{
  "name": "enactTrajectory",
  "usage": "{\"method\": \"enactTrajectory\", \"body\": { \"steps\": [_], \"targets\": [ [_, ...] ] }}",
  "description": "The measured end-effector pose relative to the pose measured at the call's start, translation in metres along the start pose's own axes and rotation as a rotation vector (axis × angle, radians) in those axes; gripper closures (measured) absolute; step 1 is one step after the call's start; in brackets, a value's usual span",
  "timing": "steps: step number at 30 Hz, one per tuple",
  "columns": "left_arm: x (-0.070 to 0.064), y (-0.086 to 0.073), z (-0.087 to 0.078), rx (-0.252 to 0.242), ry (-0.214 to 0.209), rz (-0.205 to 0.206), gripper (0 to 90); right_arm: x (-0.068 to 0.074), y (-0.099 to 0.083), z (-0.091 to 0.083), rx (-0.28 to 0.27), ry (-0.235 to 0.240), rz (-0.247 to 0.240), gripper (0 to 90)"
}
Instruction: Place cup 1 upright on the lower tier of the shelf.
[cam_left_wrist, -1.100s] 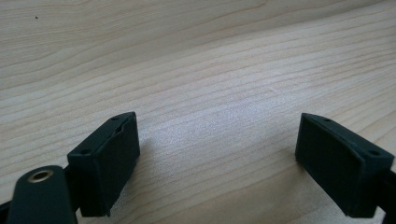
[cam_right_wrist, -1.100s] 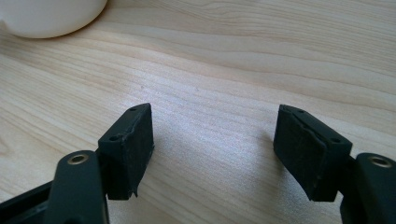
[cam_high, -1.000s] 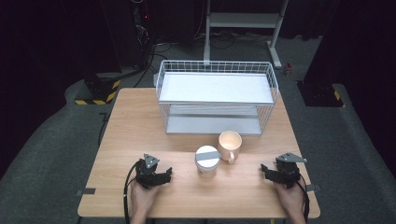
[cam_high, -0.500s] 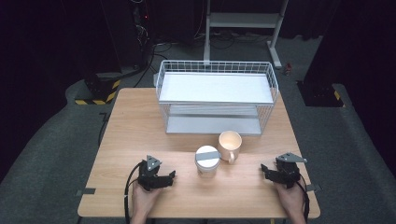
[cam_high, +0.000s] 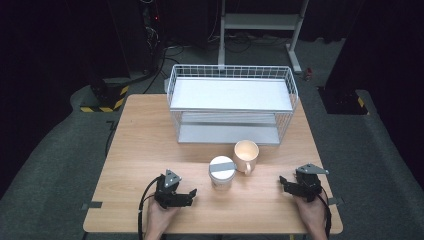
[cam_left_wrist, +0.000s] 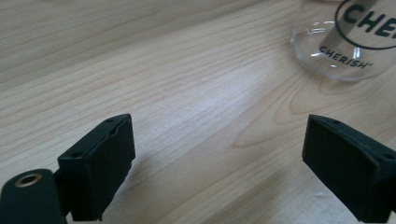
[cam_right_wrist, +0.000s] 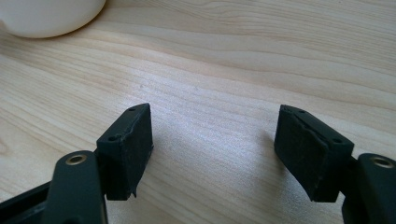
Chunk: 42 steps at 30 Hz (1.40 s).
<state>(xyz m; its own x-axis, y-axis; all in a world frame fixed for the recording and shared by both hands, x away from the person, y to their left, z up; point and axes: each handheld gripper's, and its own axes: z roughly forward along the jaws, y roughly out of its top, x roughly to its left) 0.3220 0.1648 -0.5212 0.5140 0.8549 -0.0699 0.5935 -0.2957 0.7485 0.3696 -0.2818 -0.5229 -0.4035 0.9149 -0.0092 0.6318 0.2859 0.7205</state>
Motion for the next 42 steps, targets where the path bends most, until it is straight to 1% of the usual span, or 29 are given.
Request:
{"method": "enactTrajectory", "body": {
  "steps": [1,2,3,6,8,9,10,11,13,18,22,24,26,28,29,35,36,38,39,42],
  "targets": [
    [-0.002,0.001,0.0,0.002,-0.009,0.01,10.0,0.0,0.0,0.0,0.001,0.0,0.002,28.0],
    [-0.002,0.001,0.0,0.002,-0.009,0.01,10.0,0.0,0.0,0.0,0.001,0.0,0.002,28.0],
    [-0.005,0.002,0.0,-0.008,-0.037,-0.007,10.0,0.0,0.0,0.0,0.0,0.0,0.0,27.9],
    [-0.008,0.004,0.0,-0.009,-0.047,-0.002,10.0,0.0,0.0,0.0,0.001,0.001,0.001,27.8],
    [-0.013,0.008,0.0,-0.013,-0.061,0.01,10.0,0.0,0.0,0.0,0.001,0.001,0.001,27.7],
    [-0.015,0.009,0.0,-0.014,-0.062,0.019,9.9,0.0,0.0,0.0,0.001,0.001,0.001,27.7],
    [-0.015,0.009,0.0,-0.014,-0.062,0.019,9.9,0.0,0.0,0.0,0.001,0.001,0.001,27.7],
    [-0.018,0.011,0.001,-0.015,-0.069,0.03,9.9,0.0,0.0,0.0,0.001,0.002,0.001,27.7],
    [-0.021,0.012,0.003,-0.01,-0.068,0.042,9.6,0.0,0.0,0.0,0.001,0.002,0.001,27.7],
    [-0.026,0.013,0.005,-0.002,-0.076,0.053,9.2,0.0,0.0,0.0,0.001,0.002,0.001,27.7],
    [-0.03,0.016,0.007,0.002,-0.08,0.071,9.2,0.0,0.0,0.0,0.001,0.002,0.001,27.7],
    [-0.031,0.017,0.007,0.004,-0.083,0.072,9.2,0.0,0.0,0.0,0.001,0.002,0.001,27.7],
    [-0.034,0.02,0.007,0.0,-0.106,0.079,8.0,0.0,0.0,0.0,0.001,0.002,0.001,27.7],
    [-0.035,0.022,0.008,-0.003,-0.109,0.084,8.0,0.0,0.0,0.0,0.001,0.002,0.001,27.7],
    [-0.036,0.023,0.008,-0.006,-0.106,0.094,7.7,0.0,0.0,0.0,0.001,0.002,0.001,27.7],
    [-0.041,0.027,0.011,-0.006,-0.117,0.093,7.3,0.0,0.0,0.0,0.001,0.002,0.001,27.7],
    [-0.042,0.03,0.012,-0.004,-0.121,0.105,7.3,0.0,0.0,0.0,0.001,0.002,0.001,27.7],
    [-0.043,0.031,0.013,-0.007,-0.122,0.109,7.3,0.0,0.0,0.0,0.002,0.002,0.001,27.7],
    [-0.045,0.033,0.015,-0.005,-0.126,0.118,7.3,0.0,0.0,0.0,0.001,0.002,0.001,27.7],
    [-0.048,0.037,0.017,-0.002,-0.132,0.123,7.2,0.0,0.0,0.0,0.001,0.002,0.001,27.7]
  ]
}}
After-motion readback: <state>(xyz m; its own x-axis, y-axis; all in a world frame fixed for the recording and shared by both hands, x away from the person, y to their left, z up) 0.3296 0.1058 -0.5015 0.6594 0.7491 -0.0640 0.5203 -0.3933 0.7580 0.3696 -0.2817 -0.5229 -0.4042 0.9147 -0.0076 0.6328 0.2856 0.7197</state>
